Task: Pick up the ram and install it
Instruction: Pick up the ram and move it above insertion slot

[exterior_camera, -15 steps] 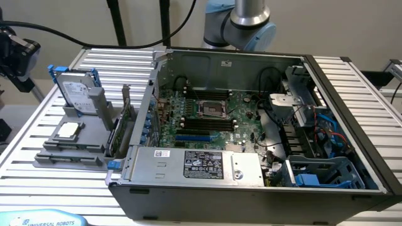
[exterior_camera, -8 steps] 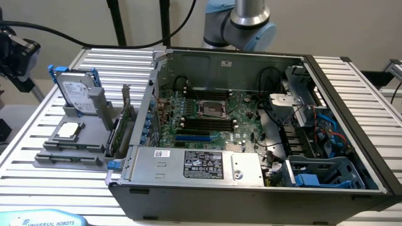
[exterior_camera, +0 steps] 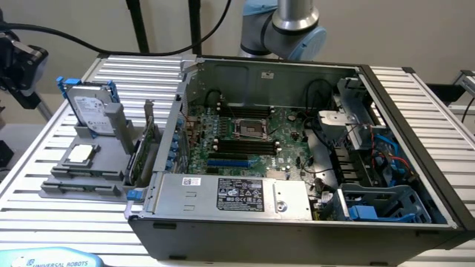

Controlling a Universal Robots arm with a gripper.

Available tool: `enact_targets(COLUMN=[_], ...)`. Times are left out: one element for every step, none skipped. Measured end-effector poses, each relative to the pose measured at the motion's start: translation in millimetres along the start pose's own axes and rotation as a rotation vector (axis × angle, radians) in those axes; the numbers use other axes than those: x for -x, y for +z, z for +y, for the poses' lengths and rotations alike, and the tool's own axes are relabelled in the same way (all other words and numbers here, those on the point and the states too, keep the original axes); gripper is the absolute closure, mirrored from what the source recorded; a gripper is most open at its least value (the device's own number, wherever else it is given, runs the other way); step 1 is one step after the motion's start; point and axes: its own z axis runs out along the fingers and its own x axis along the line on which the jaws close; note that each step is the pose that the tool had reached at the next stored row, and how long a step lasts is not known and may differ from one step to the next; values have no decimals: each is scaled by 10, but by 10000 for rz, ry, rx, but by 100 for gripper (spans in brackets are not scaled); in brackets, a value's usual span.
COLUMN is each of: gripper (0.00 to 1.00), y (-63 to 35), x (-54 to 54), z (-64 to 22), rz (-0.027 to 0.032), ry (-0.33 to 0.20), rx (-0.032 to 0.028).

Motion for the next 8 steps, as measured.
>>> enact_targets(gripper=[89,89,89,89,89,89,89,89], y=[2,3,4,6,8,10,11,14], x=[0,0,0,0,0,0,0,0], z=[0,0,0,0,0,0,0,0], rz=[10,27,46,63,81,98,116,133], ry=[-180,-360,-554,-734,-912,-1093,-1276,-1456], rx=[3,4,6,8,10,13,15,18])
